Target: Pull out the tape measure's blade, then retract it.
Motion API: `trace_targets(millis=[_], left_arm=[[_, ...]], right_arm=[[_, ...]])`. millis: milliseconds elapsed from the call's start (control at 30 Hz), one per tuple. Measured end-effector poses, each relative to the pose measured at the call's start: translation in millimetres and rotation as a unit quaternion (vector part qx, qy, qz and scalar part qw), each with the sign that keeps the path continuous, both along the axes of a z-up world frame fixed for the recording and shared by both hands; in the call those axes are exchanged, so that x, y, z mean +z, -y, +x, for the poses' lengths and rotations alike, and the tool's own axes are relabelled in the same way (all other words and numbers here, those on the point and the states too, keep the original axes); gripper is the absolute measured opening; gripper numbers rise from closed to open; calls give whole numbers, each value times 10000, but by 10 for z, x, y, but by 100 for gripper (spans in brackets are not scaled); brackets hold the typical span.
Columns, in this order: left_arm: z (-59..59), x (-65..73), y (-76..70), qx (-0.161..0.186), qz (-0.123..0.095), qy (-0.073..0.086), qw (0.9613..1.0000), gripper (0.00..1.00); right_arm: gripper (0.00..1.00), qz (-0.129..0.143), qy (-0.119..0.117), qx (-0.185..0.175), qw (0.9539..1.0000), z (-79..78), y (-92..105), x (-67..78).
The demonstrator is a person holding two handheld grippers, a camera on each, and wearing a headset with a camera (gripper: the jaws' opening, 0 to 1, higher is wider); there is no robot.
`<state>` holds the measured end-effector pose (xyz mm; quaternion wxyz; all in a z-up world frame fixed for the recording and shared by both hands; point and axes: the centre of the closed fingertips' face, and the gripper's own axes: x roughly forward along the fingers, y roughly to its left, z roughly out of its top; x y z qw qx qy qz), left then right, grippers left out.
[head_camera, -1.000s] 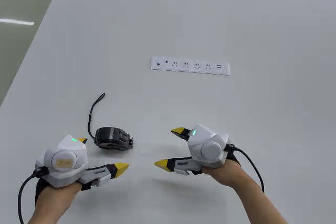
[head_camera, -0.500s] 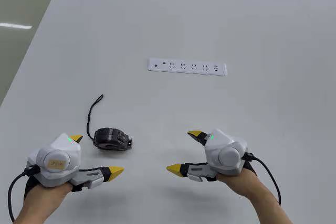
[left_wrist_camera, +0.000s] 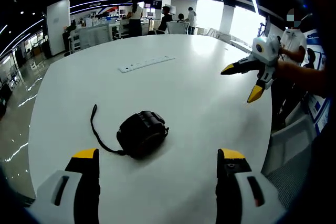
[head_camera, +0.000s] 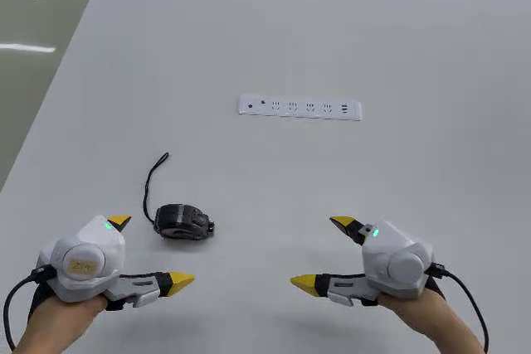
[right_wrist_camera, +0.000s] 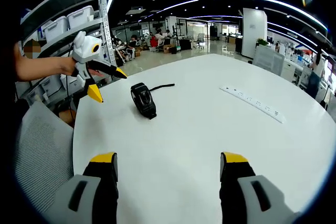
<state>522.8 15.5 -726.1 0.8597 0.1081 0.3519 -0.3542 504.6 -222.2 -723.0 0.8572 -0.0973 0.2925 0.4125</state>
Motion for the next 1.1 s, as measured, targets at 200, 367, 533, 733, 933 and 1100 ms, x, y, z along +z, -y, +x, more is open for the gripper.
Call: trace_targets(millis=[200, 367, 533, 733, 933, 1100], left_arm=[[-64, 16, -92, -28, 56, 20, 10000, 95], [-132, 71, -130, -141, 64, 79, 9998, 99], [-164, 88, -183, -154, 67, 61, 9998, 99], [-198, 115, -177, -212, 64, 82, 9997, 99], [-249, 157, -126, -369, 21, 172, 9992, 99], [-260, 174, -111, -379, 6, 200, 9991, 99]], right_arm=[[86, 8, -64, -31, 10000, -115, 91, -6], [88, 104, -54, -59, 9999, -169, 176, 13], [90, 169, -75, -147, 9997, -204, 274, 27], [93, 221, -54, -156, 9996, -270, 328, 42], [96, 193, 25, -153, 9997, -289, 366, 52], [96, 133, 37, -149, 9998, -293, 388, 57]])
